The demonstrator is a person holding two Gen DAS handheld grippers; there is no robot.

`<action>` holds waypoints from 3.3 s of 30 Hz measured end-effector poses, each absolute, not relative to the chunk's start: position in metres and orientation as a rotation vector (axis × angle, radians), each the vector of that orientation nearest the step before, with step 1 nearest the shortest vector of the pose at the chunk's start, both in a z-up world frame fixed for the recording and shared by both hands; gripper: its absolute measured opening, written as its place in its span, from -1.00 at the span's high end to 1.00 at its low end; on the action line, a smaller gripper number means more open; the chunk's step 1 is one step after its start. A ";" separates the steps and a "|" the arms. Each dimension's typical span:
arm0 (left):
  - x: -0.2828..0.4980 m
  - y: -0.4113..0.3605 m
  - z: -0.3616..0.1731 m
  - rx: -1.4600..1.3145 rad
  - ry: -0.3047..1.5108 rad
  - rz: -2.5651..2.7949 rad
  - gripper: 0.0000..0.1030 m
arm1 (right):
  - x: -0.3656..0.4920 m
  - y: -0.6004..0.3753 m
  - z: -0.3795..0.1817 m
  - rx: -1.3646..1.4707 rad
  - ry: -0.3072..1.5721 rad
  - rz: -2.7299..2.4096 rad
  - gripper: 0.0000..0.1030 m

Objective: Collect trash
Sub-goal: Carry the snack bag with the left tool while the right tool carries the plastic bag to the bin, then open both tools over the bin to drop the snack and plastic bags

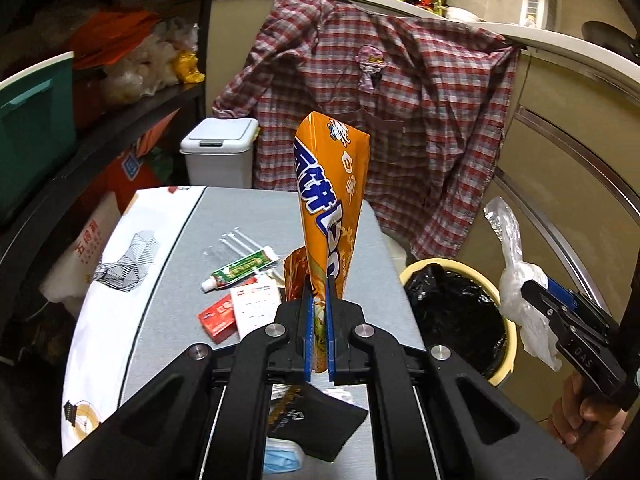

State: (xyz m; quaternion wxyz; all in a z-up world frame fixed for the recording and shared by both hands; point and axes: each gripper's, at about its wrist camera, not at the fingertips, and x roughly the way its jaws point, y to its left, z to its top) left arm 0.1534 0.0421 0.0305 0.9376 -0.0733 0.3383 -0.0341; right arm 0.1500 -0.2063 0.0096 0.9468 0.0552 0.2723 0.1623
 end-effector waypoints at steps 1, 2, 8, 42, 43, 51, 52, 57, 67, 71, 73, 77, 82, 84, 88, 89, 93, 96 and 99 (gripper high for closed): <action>0.153 0.040 0.031 -0.149 0.690 -0.076 0.91 | 0.150 -0.208 0.010 0.112 0.553 0.325 0.31; 0.153 0.036 0.031 -0.147 0.688 -0.082 0.91 | 0.150 -0.211 0.010 0.111 0.552 0.319 0.31; 0.153 0.013 0.031 -0.126 0.686 -0.134 0.91 | 0.151 -0.228 0.011 0.113 0.547 0.283 0.31; 0.183 -0.115 -0.014 -0.006 0.802 -0.328 0.91 | 0.161 -0.283 0.004 0.124 0.563 0.179 0.29; 0.183 -0.117 -0.015 -0.005 0.803 -0.329 0.91 | 0.161 -0.284 0.003 0.123 0.568 0.177 0.26; 0.186 -0.120 -0.015 -0.005 0.807 -0.327 0.28 | 0.167 -0.288 -0.003 0.140 0.595 0.159 -0.16; 0.187 -0.118 -0.014 -0.011 0.809 -0.328 0.28 | 0.167 -0.289 -0.003 0.143 0.597 0.158 -0.16; 0.188 -0.115 -0.012 -0.027 0.807 -0.322 0.27 | 0.167 -0.291 -0.003 0.157 0.593 0.157 -0.16; 0.186 -0.110 -0.008 -0.030 0.799 -0.316 0.27 | 0.167 -0.291 -0.001 0.155 0.588 0.155 -0.16; 0.186 -0.106 -0.006 -0.033 0.794 -0.313 0.27 | 0.167 -0.290 -0.001 0.150 0.589 0.158 -0.16; 0.185 -0.105 -0.005 -0.034 0.792 -0.311 0.27 | 0.166 -0.288 -0.001 0.147 0.586 0.159 -0.16; 0.183 -0.101 -0.003 -0.034 0.784 -0.306 0.28 | 0.165 -0.286 -0.001 0.145 0.580 0.163 -0.16; 0.180 -0.091 0.001 -0.039 0.773 -0.294 0.27 | 0.161 -0.277 -0.001 0.134 0.571 0.172 -0.14; 0.178 -0.085 0.002 -0.042 0.768 -0.287 0.28 | 0.158 -0.272 -0.001 0.128 0.561 0.179 -0.13; 0.173 -0.068 0.007 -0.052 0.756 -0.268 0.28 | 0.154 -0.263 0.000 0.135 0.552 0.203 -0.03; 0.172 -0.062 0.009 -0.055 0.751 -0.261 0.28 | 0.153 -0.259 0.000 0.135 0.549 0.210 0.01; 0.166 -0.039 0.016 -0.072 0.735 -0.237 0.28 | 0.148 -0.248 0.001 0.148 0.536 0.242 0.20; 0.160 -0.019 0.021 -0.084 0.720 -0.217 0.27 | 0.145 -0.239 0.001 0.160 0.533 0.271 0.37; 0.152 0.006 0.024 -0.096 0.709 -0.192 0.28 | 0.144 -0.230 -0.001 0.168 0.541 0.301 0.43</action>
